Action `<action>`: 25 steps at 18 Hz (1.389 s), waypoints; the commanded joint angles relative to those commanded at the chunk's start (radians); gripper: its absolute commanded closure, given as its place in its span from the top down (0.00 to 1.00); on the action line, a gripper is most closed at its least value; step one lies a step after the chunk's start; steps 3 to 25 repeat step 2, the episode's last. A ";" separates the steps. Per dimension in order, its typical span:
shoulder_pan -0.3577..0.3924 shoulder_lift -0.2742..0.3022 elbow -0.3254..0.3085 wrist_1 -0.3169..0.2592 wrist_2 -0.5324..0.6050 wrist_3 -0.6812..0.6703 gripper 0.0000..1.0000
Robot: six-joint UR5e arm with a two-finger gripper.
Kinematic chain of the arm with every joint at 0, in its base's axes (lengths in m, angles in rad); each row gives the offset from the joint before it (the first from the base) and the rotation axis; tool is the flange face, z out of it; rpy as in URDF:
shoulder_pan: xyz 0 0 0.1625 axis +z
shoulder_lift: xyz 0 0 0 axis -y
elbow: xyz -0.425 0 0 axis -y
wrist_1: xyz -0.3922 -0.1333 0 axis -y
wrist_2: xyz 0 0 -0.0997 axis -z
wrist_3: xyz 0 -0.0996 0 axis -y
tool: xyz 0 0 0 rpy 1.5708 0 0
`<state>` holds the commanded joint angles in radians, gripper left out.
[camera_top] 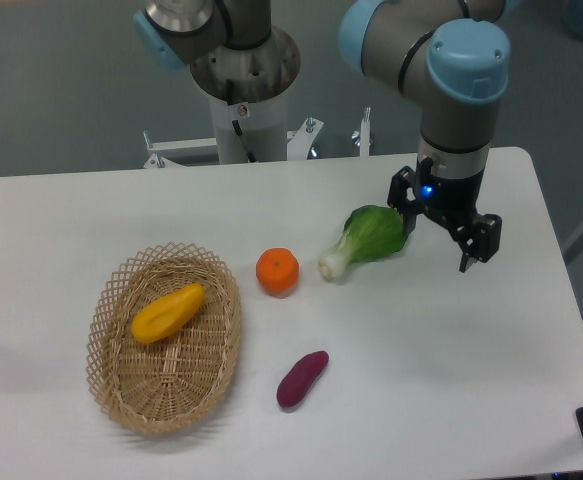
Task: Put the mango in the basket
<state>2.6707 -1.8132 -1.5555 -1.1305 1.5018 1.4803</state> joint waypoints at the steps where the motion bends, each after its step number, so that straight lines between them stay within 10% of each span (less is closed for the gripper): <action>1: 0.000 0.000 0.000 0.002 -0.006 0.000 1.00; 25: 0.000 0.000 0.000 0.002 -0.008 0.000 1.00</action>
